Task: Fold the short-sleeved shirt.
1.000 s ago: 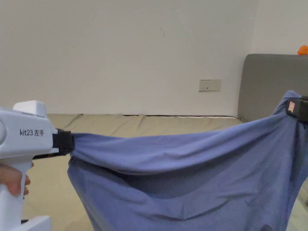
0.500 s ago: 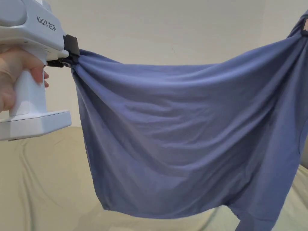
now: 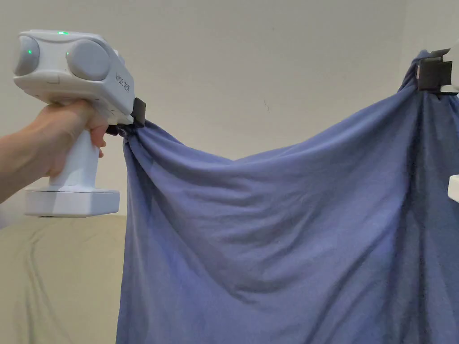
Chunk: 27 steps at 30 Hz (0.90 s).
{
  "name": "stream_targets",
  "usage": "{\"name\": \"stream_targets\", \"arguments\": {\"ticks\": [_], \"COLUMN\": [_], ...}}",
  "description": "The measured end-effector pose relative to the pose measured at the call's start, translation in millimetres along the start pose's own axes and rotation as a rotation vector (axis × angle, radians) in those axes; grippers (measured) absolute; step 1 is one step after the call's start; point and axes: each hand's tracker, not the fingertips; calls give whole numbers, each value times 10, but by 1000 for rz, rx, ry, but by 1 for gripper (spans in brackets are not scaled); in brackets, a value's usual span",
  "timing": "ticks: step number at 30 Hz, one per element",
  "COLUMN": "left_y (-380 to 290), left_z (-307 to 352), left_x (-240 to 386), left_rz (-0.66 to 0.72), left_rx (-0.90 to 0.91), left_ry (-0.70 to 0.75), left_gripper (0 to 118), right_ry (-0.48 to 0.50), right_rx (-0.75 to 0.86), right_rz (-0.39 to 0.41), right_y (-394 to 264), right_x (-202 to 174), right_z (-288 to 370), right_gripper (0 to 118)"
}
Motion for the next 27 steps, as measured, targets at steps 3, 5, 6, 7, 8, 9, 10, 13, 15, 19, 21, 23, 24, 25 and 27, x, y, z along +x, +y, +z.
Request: {"name": "stream_targets", "arguments": {"ticks": [3,5,6,7,8,9,10,13,15,19,21,23,24,25,27], "left_y": [226,362,436,485,533,581,587,536,372,89,-95,-322,-468,-604,-956], "left_z": [-375,-593,-643,-700,-787,-870,-884,-1038,-1036,-1106,-1087,-981,-901,-813,-557], "left_x": [-78,-126,-116,-123,-144,-192,-205,-241,-255,-374,-404,-366,-308,-271,-154], "left_rz": [147,145,126,126,142,142,177,147,135,116,109,39,-12,-55,-92], "left_rx": [-26,15,39,61,87,77,110,136,139,56,29,27,31,31,16], "left_ry": [1,39,43,69,92,67,60,67,62,54,49,48,69,58,44], "left_gripper": [6,6,6,6,6,6,6,6,6,6,6,6,6,6,6], "right_ry": [-1,-25,-31,-38,-44,-42,-42,-37,-31,-20,1,12,22,50,58], "right_rx": [21,53,72,83,95,109,117,149,129,85,43,17,6,-25,-85], "right_rz": [-11,-10,6,14,9,-6,-36,-113,-119,-57,-68,-113,-92,-169,-186], "right_y": [17,25,14,13,-11,-46,-88,-268,-356,-592,-753,-929,-1014,-1173,-1407], "right_x": [-101,-148,-166,-194,-219,-228,-238,-251,-247,-311,-335,-391,-404,-418,-479], "right_z": [-376,-644,-801,-894,-1015,-1141,-1237,-1411,-1452,-1373,-1257,-1050,-912,-785,-444], "right_gripper": [9,9,9,9,8,8,8,8,7,7,7,7,7,7,7]}}
